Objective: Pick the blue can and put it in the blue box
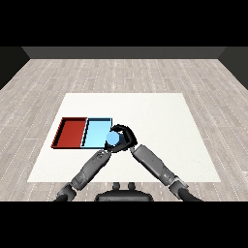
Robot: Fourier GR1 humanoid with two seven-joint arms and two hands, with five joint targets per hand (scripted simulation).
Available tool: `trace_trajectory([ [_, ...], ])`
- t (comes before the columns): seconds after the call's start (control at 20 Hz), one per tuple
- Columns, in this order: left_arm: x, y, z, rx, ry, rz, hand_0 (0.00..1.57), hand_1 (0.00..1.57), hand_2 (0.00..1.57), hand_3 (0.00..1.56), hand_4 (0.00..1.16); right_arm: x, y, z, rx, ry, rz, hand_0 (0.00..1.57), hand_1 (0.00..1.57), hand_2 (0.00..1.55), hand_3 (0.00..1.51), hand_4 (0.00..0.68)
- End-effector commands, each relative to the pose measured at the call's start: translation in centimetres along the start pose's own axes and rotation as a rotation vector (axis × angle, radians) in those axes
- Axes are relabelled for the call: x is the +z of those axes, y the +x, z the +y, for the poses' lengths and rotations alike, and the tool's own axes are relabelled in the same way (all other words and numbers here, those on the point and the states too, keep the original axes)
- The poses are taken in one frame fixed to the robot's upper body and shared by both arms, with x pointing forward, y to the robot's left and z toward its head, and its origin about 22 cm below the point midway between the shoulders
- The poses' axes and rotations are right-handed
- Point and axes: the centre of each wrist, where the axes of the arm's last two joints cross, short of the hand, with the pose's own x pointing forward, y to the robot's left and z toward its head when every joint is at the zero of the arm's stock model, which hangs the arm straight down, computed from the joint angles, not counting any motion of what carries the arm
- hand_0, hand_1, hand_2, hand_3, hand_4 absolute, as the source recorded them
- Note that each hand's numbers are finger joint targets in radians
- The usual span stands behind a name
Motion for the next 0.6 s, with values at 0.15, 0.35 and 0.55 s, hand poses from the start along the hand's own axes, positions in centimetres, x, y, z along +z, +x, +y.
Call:
trace_trajectory([
  [0.15, -1.7, 1.9, -2.2, 0.041, -0.033, 0.025, 0.83, 0.83, 0.88, 0.74, 0.67, -0.6, 0.4, 0.7, -0.057, -0.013, 0.012, 1.43, 1.43, 1.45, 1.39, 0.588],
  [0.35, -1.2, -0.3, -0.2, 0.126, 0.014, 0.085, 1.48, 1.48, 1.46, 1.37, 0.6, -0.9, -0.2, 1.4, -0.068, -0.048, 0.004, 1.41, 1.41, 1.45, 1.4, 0.552],
  [0.55, -0.8, -1.7, 0.7, 0.113, 0.009, 0.107, 1.57, 1.57, 1.54, 1.47, 0.76, 0.3, 0.7, 0.6, -0.164, -0.026, 0.049, 1.09, 1.09, 1.12, 0.8, 0.0],
])
